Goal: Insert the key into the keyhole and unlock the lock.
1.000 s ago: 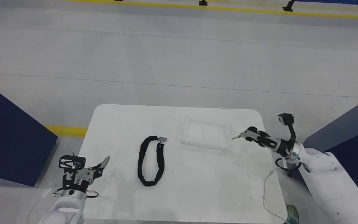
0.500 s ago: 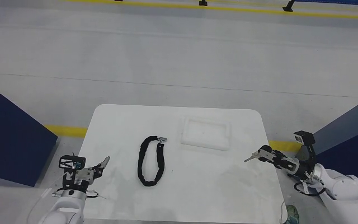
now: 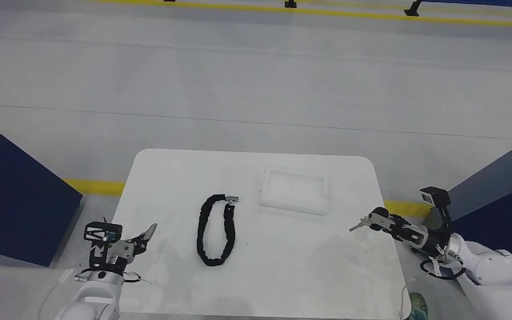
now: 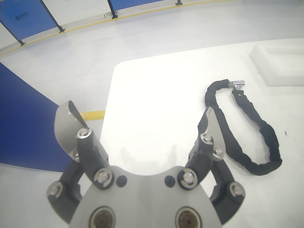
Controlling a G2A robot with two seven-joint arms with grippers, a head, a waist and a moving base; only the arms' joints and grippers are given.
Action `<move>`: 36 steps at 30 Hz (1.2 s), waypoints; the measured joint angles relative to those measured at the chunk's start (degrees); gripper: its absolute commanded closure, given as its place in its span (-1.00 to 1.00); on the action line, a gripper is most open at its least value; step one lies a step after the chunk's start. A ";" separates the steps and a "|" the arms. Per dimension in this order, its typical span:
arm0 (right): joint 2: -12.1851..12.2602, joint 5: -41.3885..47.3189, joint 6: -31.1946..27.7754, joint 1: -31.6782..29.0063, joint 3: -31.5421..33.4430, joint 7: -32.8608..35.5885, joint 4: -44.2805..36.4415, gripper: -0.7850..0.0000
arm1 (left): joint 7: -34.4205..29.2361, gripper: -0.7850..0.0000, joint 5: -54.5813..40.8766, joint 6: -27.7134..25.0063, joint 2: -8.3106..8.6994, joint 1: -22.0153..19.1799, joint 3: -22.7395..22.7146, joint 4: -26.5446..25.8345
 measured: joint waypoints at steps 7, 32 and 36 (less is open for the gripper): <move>0.00 0.00 0.00 0.00 0.00 0.00 0.00 1.00 | -4.28 -1.00 6.79 -8.06 0.69 -7.20 0.67 1.61; 0.00 0.00 0.00 0.00 0.00 0.00 0.00 1.00 | -26.48 -1.00 4.51 -35.52 -5.30 -53.88 35.16 36.06; 0.00 0.00 0.00 0.00 0.00 0.00 0.00 1.00 | -29.08 -1.00 5.95 -35.01 -7.25 -58.14 40.65 42.67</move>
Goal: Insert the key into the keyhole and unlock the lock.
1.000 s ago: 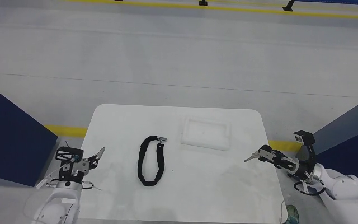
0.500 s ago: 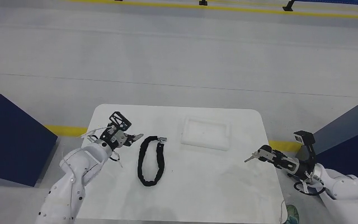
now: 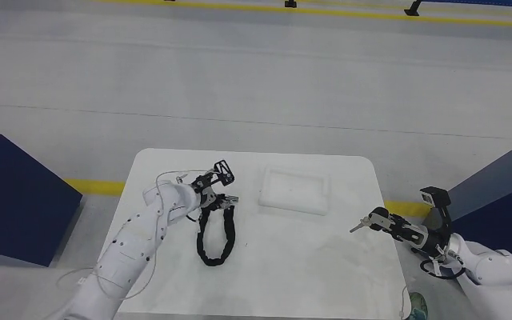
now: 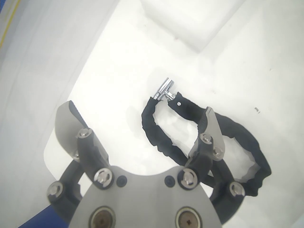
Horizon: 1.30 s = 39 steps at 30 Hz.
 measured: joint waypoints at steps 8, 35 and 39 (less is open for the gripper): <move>0.00 0.00 0.00 0.00 0.00 0.00 0.00 1.00 | 1.39 -1.00 0.69 1.56 -4.23 -7.28 7.54 14.82; 0.00 0.00 0.00 0.00 0.00 0.00 0.00 1.00 | 8.34 0.10 -0.92 2.02 -14.58 -17.06 15.99 41.62; 0.00 0.00 0.00 0.00 0.00 0.00 0.00 1.00 | 8.59 0.12 -1.56 1.97 -15.12 -17.75 15.84 43.60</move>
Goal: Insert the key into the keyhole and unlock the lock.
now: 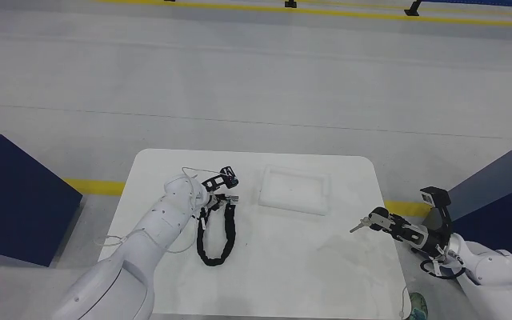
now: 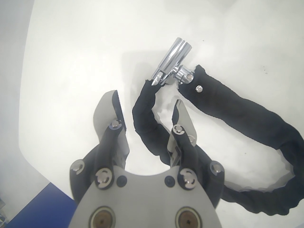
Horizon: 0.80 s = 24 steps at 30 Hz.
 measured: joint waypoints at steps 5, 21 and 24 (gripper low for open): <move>0.00 0.00 0.00 0.00 0.00 0.00 0.00 1.00 | 0.25 0.15 -0.77 -0.06 -0.48 -0.65 -0.27 2.13; 0.00 0.00 0.00 0.00 0.00 0.00 0.00 1.00 | -0.34 0.19 -3.03 -0.05 -1.30 -0.82 -1.10 5.16; 0.00 0.00 0.00 0.00 0.00 0.00 0.00 1.00 | -0.26 0.19 -3.54 0.79 -1.36 -0.90 -1.36 5.39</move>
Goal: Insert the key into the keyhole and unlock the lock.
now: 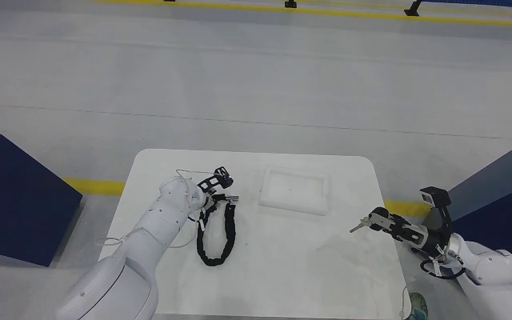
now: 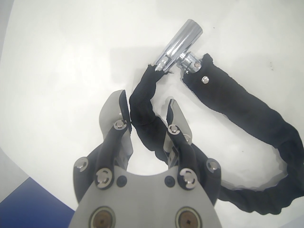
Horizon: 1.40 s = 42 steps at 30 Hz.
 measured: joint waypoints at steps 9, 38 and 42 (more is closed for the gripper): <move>0.00 0.00 0.00 0.00 0.00 0.00 0.00 1.00 | -1.18 0.31 -2.17 1.37 -0.15 -0.05 -1.00 0.78; 0.00 0.00 0.00 0.00 0.00 0.00 0.00 1.00 | 16.53 1.00 7.17 9.95 1.95 1.20 1.60 -0.65; 0.00 0.00 0.00 0.00 0.00 0.00 0.00 1.00 | 23.79 1.00 11.02 14.46 3.20 1.85 2.48 -1.25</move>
